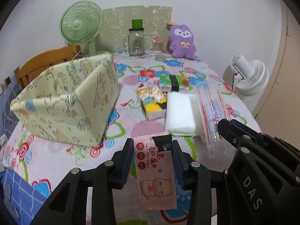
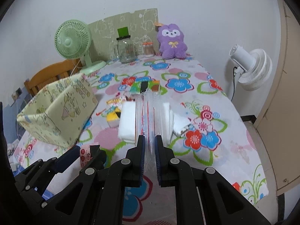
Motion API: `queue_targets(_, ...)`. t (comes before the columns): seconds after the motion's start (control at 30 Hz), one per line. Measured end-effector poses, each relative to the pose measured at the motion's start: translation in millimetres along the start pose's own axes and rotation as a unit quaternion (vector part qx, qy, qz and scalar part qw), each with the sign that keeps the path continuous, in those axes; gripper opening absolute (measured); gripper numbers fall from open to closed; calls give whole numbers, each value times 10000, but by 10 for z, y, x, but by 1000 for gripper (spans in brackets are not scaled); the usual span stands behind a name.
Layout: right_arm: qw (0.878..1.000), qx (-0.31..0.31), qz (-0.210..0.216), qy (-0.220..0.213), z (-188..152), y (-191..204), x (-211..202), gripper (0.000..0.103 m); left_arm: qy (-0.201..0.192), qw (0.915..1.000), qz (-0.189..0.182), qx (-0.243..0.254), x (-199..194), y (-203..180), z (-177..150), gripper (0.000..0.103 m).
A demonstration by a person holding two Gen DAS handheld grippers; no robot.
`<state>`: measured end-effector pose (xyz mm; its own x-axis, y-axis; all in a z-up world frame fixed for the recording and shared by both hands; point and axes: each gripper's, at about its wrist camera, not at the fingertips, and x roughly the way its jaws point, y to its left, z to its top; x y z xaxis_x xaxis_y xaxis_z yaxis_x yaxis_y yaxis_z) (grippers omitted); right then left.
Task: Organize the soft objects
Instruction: 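Grasp and lift the pink wipes pack with the left tool while the right tool holds the clear bag, then carry the pink pack and clear bag with both tools over the fabric box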
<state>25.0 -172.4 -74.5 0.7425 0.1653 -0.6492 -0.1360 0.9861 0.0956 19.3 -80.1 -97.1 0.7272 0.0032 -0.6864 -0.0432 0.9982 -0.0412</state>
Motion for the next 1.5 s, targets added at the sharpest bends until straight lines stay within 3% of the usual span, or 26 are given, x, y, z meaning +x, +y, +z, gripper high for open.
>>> queue_targets(0.63, 9994, 55, -107, -317, 497, 216, -340, 14, -233, 9988, -275, 328, -311, 159, 531, 39)
queue_targets(1.3, 9983, -197, 263, -476, 975, 809, -358, 14, -546, 9979, -143, 309, -470, 698, 984, 39)
queue_targets(1.5, 9974, -259, 451, -490, 1096, 989, -275, 14, -398, 9985, -325, 184, -415, 874, 1082, 39)
